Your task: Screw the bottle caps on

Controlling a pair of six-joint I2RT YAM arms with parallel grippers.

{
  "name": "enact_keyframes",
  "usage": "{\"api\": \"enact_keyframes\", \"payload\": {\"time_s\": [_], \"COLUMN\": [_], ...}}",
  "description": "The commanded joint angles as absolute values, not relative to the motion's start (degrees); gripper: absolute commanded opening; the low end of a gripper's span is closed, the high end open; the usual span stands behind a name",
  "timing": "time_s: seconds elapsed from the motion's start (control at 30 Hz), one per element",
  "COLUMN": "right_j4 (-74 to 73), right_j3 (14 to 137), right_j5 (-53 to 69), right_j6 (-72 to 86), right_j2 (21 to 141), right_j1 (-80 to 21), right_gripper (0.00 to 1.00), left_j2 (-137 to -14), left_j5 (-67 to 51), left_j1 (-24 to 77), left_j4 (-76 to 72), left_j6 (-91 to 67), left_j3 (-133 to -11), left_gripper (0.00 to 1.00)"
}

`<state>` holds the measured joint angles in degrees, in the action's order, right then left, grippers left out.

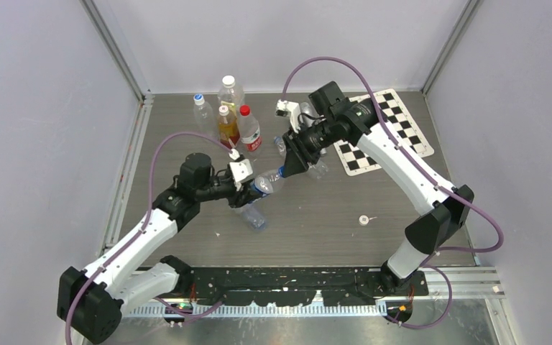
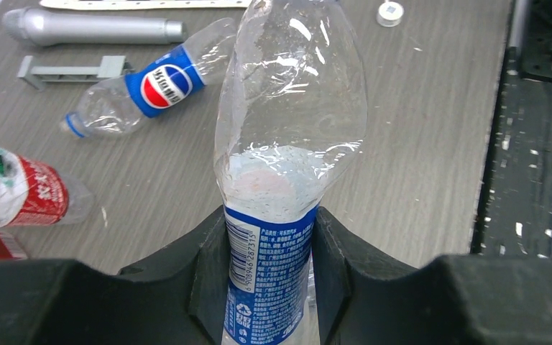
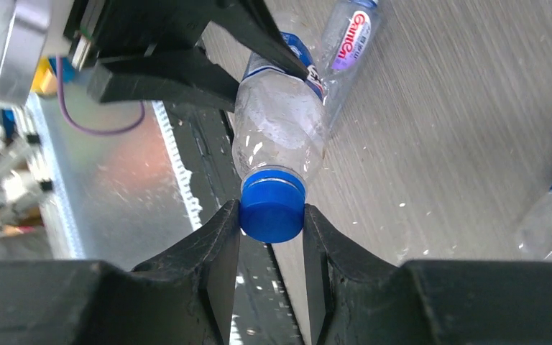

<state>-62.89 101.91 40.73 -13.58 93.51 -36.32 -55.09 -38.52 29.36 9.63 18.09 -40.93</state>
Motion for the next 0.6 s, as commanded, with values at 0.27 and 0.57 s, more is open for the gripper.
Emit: {"api": "enact_keyframes", "payload": {"time_s": [0.27, 0.57], "right_j4": [-55.22, -48.34], "right_j3": [102.32, 93.88], "right_j5": [23.06, 20.72], "right_j6": [21.68, 52.41], "right_j2": [96.25, 92.46], "right_j1": [-36.48, -34.23], "right_gripper": [0.01, 0.01], "left_j2": [-53.82, -55.94], "left_j5": [-25.51, -13.32], "left_j1": [37.22, 45.51], "left_j4": [-16.83, -25.37], "left_j6": [17.70, 26.33], "left_j3": [-44.62, -41.73], "left_gripper": [0.00, 0.00]}}
